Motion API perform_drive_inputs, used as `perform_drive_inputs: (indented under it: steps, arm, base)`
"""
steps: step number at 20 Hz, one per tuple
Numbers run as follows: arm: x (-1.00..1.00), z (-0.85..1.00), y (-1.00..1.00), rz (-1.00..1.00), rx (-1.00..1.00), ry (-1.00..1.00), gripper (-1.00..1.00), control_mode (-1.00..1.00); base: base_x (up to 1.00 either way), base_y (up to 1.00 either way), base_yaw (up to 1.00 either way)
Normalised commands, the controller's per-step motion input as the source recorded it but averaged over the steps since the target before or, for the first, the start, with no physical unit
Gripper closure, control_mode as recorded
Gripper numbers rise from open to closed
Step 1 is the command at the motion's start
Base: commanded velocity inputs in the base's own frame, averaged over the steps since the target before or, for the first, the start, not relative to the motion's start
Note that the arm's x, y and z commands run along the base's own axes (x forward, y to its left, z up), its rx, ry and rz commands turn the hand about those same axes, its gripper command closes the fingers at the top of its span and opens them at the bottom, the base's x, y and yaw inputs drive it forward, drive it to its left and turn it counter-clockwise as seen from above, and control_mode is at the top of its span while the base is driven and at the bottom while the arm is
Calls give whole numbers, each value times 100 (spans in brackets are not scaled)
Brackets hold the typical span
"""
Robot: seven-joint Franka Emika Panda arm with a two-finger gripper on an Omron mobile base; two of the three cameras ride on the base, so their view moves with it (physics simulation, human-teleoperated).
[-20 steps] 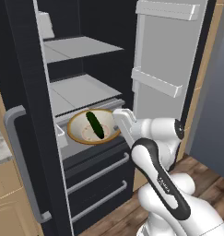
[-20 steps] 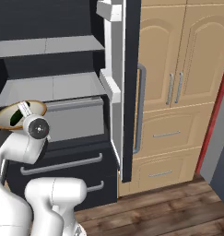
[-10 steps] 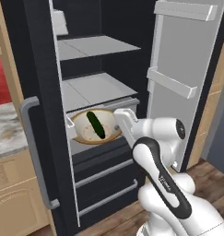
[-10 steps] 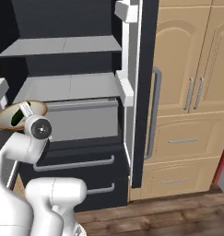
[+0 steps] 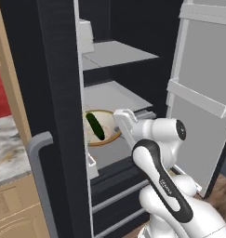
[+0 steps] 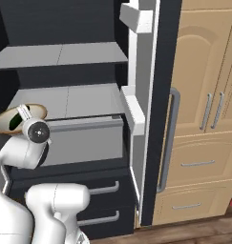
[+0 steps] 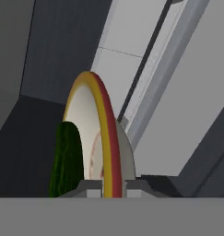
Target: Move the mug from next to the sink to the open cabinet. Then, move the bowl with the cucumber to the fridge to clear the area for faucet cleaning.
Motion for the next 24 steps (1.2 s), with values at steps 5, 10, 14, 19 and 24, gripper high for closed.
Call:
perform_drive_inputs:
  steps: [5,10,14,19,24]
  arm:
    - [4,5,-4,-4,2,1,100,-100]
    - [32,33,-8,-19,12,6,100,-100]
    - [45,46,0,-13,10,11,100,-100]
    - [27,19,0,-3,7,8,100,-100]
    - [0,-20,0,0,0,5,100,-100]
  base:
    - [38,-4,-7]
    - [0,0,0]
    - [0,0,0]
    - [0,0,0]
    - [0,0,0]
